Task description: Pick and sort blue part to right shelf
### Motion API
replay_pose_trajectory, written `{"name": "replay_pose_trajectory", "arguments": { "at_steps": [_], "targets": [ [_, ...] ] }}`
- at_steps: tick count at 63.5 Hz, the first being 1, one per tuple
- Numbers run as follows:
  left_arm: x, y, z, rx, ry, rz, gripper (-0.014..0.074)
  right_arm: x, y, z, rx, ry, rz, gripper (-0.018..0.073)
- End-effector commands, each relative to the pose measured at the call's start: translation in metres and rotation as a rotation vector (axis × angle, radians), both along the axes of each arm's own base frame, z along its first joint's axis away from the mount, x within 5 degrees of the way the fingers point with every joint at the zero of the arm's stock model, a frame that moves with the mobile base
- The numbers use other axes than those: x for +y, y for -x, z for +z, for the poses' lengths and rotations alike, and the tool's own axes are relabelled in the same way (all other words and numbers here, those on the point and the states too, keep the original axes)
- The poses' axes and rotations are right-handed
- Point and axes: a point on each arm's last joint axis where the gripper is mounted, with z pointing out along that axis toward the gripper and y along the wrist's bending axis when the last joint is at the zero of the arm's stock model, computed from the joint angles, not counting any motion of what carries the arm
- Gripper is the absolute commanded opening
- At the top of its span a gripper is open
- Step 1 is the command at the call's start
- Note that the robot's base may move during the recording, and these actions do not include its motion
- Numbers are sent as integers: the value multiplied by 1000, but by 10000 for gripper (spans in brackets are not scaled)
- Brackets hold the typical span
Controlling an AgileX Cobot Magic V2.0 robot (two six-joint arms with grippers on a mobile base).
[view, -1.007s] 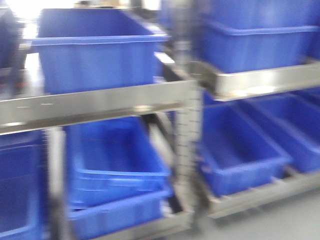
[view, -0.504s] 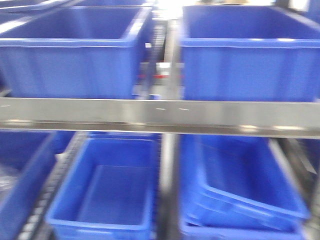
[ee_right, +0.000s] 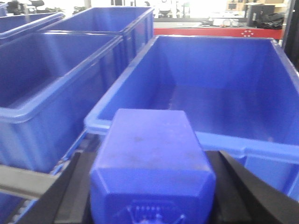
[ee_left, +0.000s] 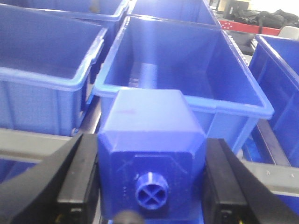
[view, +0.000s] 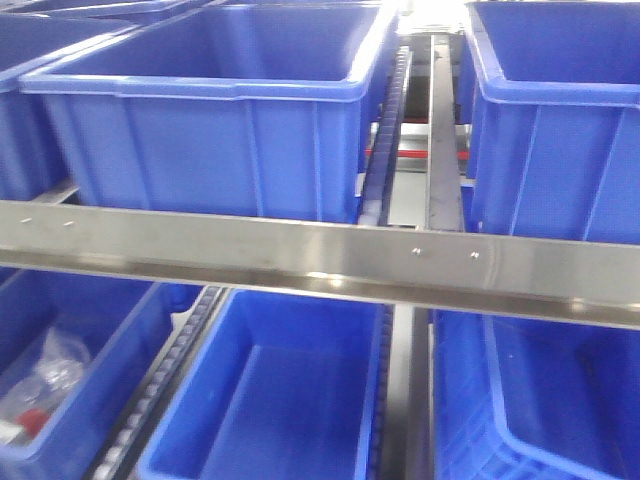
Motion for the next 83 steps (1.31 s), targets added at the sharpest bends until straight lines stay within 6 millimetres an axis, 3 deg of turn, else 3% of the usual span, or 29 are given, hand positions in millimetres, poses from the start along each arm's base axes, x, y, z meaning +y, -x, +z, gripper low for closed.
{"name": "replay_pose_trajectory", "arguments": {
  "at_steps": [1, 83],
  "targets": [
    [3, 0, 18, -108, 22, 29, 386, -1, 1, 18, -120, 6, -14, 425],
    [3, 0, 18, -108, 22, 29, 386, -1, 1, 18, -120, 6, -14, 425]
  ]
}}
